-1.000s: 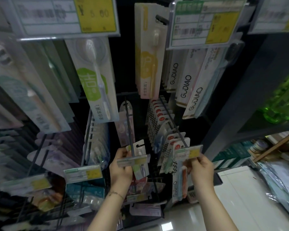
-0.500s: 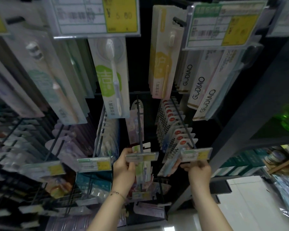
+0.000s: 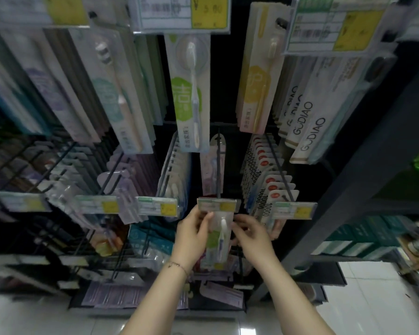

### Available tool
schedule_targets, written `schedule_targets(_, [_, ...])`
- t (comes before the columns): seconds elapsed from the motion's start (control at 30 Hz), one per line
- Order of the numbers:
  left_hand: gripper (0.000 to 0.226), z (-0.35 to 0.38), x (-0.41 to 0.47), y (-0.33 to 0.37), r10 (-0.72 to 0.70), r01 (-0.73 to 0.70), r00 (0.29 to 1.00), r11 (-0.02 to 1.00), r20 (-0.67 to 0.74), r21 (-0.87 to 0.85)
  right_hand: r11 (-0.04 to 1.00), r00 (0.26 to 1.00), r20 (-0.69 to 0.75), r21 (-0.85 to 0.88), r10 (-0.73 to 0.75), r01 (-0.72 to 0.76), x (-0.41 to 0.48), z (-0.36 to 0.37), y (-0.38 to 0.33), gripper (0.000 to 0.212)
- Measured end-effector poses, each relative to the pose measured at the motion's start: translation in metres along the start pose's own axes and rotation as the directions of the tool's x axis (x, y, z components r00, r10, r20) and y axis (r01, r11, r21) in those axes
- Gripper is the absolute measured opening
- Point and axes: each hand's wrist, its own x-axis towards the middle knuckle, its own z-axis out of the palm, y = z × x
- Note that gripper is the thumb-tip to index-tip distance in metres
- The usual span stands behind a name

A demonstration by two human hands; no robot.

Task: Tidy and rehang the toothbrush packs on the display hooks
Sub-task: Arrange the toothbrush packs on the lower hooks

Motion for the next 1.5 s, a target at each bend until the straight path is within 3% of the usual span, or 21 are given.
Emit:
schedule_targets(0.2, [0.014,-0.014,-0.018,-0.008,-0.014,0.013,0.999,1.0,-0.042,-0.015,0.998,0.987,0.151,0.006,-0.062,0.062,-0.011,0.011,-0.006,0.016])
schedule_targets(0.37, [0.014,-0.033,-0.028,-0.003,-0.029,0.024,0.998,0.997,-0.059,-0.071,0.993,0.978,0.171,0.023,-0.116,0.114,-0.021,0.024,-0.013,0.015])
schedule_targets(0.53, [0.016,-0.061,-0.042,0.005,0.001,0.003,0.999,0.994,0.033,-0.106,0.98,0.965,0.175,0.034,-0.197,0.194,-0.032,0.028,-0.023,0.015])
schedule_targets(0.77, [0.027,-0.092,-0.056,-0.005,-0.043,0.034,0.98,0.998,0.193,0.048,0.982,0.959,0.22,-0.032,-0.177,0.189,-0.053,0.054,-0.026,0.017])
schedule_targets(0.9, [0.029,-0.109,-0.06,-0.005,-0.02,0.011,0.981,0.999,0.194,0.048,0.976,0.963,0.167,-0.022,-0.211,0.218,-0.067,0.072,-0.038,0.017])
schedule_targets(1.2, [0.008,-0.145,-0.05,0.007,0.074,-0.073,0.986,0.997,0.148,-0.016,0.923,0.928,-0.007,0.097,-0.372,0.371,-0.084,0.1,-0.1,0.016])
schedule_targets(1.37, [0.014,-0.161,-0.037,0.025,0.152,-0.149,0.983,0.988,0.099,-0.039,0.912,0.927,-0.111,0.174,-0.357,0.372,-0.088,0.114,-0.121,0.016])
schedule_targets(1.5, [0.011,-0.175,-0.027,0.042,0.163,-0.155,0.985,0.981,0.063,-0.115,0.927,0.93,-0.158,0.128,-0.331,0.352,-0.094,0.113,-0.117,0.016])
